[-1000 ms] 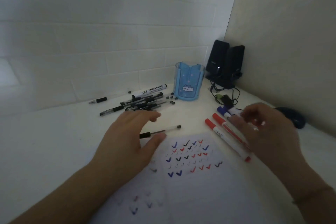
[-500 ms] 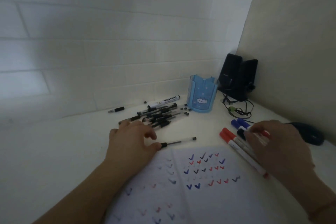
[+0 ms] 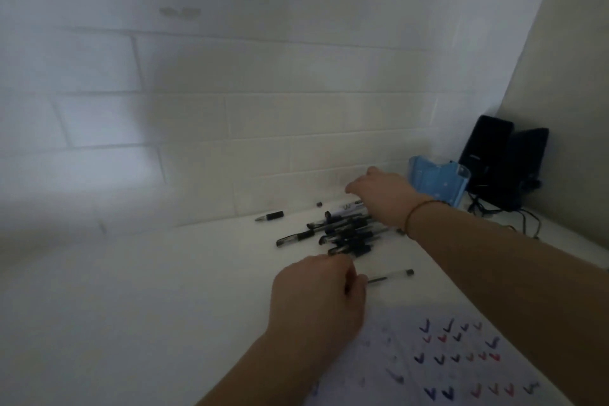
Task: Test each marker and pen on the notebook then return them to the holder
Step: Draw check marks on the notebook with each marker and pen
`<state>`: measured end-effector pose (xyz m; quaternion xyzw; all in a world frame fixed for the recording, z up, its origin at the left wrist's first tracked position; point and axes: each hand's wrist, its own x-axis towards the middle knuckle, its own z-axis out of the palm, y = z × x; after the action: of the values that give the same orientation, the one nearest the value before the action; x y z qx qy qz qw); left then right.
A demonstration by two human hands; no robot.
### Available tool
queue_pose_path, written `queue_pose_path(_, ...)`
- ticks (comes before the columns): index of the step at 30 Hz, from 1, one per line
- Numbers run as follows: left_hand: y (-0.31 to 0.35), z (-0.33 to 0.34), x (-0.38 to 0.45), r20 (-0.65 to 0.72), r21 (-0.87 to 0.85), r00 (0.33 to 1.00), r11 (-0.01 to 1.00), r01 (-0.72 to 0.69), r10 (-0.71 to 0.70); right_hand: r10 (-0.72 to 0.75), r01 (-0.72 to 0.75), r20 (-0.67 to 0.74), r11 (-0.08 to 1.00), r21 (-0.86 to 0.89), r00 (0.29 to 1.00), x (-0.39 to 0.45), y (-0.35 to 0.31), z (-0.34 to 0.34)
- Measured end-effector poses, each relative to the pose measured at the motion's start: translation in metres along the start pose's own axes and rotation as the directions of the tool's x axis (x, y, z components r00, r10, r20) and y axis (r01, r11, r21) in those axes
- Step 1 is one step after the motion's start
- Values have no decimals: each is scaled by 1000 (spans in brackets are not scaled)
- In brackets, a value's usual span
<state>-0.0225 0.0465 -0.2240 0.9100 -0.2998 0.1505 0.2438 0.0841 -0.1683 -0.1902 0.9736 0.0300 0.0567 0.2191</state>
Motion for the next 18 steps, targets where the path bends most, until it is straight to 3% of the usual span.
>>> queue_pose_path(4,5,1,-2,-20,-14,996,996,-87,87,32,-32,-5,977,-210,999,11,-2,19)
queue_pose_path(10,3,7,-3,-115,-14,982,988,-151,149,45,-75,-201,987,-145,979,0,1,16)
queue_pose_path(14,4,7,-3,-182,-100,967,975,-199,179,74,-51,-449,997,64,890,-50,-9,-15)
queue_pose_path(16,7,5,-2,-232,-83,953,972,-218,194,157,-30,-417,955,295,895,-92,-20,-35)
queue_pose_path(18,9,1,-3,-266,-51,942,973,-225,204,220,-22,-274,816,578,936,-141,-31,-53)
